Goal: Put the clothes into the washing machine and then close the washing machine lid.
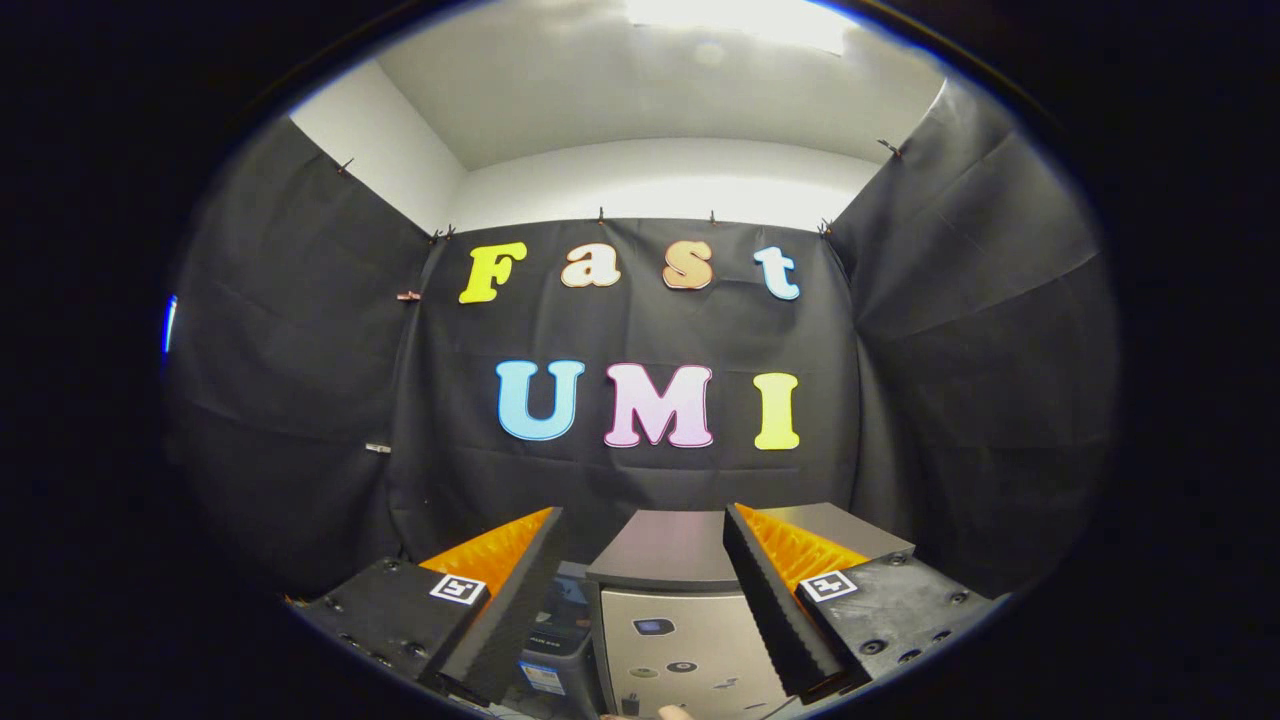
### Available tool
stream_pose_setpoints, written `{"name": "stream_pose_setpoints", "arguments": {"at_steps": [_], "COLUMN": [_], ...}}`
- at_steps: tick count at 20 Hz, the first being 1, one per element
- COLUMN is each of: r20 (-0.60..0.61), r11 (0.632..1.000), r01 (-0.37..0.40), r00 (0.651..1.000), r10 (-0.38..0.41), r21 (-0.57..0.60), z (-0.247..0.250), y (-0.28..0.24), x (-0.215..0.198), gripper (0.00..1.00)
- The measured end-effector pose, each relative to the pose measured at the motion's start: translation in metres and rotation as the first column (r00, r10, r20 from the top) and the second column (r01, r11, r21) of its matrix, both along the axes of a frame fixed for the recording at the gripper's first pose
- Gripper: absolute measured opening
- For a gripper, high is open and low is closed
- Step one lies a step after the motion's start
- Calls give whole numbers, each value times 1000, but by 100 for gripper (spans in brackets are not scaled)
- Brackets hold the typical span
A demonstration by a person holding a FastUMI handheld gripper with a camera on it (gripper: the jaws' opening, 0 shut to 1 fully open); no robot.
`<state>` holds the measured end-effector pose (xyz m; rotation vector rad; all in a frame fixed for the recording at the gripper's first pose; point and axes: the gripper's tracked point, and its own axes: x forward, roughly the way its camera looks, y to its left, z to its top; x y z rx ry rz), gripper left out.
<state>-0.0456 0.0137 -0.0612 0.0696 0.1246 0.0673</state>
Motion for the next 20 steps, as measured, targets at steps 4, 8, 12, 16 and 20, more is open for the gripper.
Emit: {"name": "stream_pose_setpoints", "arguments": {"at_steps": [4, 8, 12, 16, 20], "r20": [-13, -26, -17, -27, -33], "r11": [1000, 1000, 999, 999, 999], "r01": [-7, -26, -39, -39, -32], "r00": [1000, 999, 999, 999, 999], "r10": [7, 26, 39, 39, 33], "r21": [-2, 5, 6, 19, 19], "z": [-6, -11, -11, -15, -18], "y": [2, 11, 17, 18, 16], "x": [4, 5, 10, 14, 18], "gripper": [98, 98, 98, 98, 98]}}
